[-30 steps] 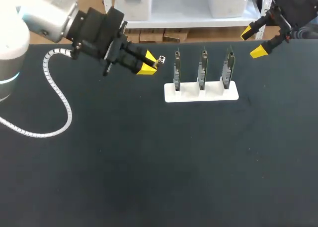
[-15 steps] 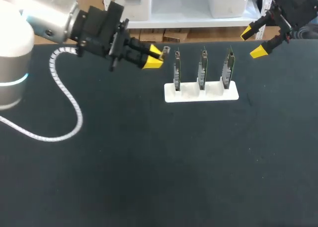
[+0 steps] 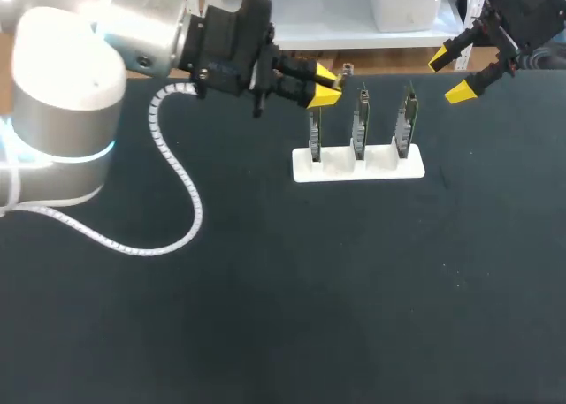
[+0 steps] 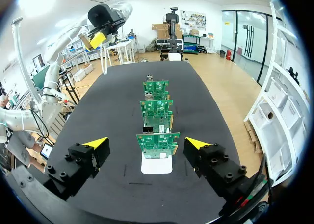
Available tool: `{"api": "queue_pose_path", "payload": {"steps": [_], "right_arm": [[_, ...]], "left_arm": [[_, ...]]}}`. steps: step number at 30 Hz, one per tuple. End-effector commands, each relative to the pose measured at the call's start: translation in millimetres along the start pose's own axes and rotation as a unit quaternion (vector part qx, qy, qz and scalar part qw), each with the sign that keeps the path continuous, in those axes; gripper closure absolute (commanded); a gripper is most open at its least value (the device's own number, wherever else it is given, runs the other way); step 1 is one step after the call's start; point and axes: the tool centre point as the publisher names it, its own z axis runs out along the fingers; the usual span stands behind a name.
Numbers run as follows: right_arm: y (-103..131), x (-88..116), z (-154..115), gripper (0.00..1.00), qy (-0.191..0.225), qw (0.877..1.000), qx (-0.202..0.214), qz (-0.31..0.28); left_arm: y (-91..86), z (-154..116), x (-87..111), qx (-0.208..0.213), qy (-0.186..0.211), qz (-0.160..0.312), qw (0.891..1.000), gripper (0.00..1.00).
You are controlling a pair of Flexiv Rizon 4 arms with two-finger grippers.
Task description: Pick up the optical module with the left hand, and insert it into the network port with the right hand.
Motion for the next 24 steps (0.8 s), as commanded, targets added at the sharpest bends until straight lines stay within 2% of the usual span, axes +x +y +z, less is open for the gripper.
{"api": "queue_pose_path", "payload": {"steps": [1,5,15,18,24], "right_arm": [[1,0,0,0.0,0.0,1.0,0.001,0.0],[1,0,0,0.0,0.0,1.0,0.001,0.0],[1,0,0,0.0,0.0,1.0,0.001,0.0],[1,0,0,0.0,0.0,1.0,0.001,0.0],[1,0,0,0.0,0.0,1.0,0.001,0.0]], "left_arm": [[14.7,18,-2.5,0.01,0.001,0.004,1.0,1.0],[14.4,13,-3.5,0.014,0.007,0.021,1.0,1.0],[14.4,13,-3.5,0.014,0.007,0.021,1.0,1.0],[12.4,7,1.0,-0.007,0.015,0.006,1.0,1.0],[25.7,29,-21.2,-0.038,-0.015,0.015,0.999,1.0]]}}
